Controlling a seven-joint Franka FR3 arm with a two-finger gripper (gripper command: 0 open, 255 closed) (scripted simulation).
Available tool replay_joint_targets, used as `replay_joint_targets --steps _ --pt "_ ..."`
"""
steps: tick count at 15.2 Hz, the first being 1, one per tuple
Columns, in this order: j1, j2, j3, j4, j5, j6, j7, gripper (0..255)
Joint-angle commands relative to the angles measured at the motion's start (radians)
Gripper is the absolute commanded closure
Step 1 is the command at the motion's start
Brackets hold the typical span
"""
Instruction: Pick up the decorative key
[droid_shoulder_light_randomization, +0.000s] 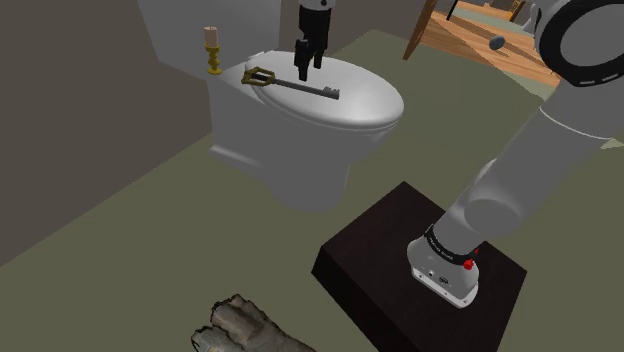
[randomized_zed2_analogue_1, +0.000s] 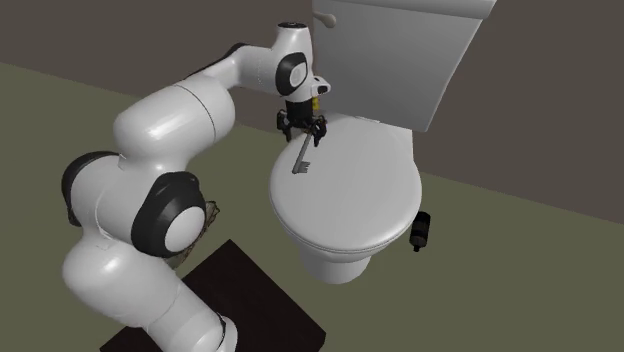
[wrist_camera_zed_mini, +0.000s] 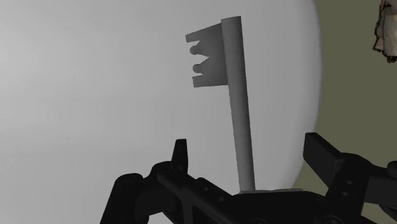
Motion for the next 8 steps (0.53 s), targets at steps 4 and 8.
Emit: replay_joint_targets --steps 4,8 --pt "0.030 0.169 0.023 0.183 -0.056 -0.037 -0.048 0" --pt "0.028 0.166 0.022 0.126 -0.057 0.018 -0.043 0"
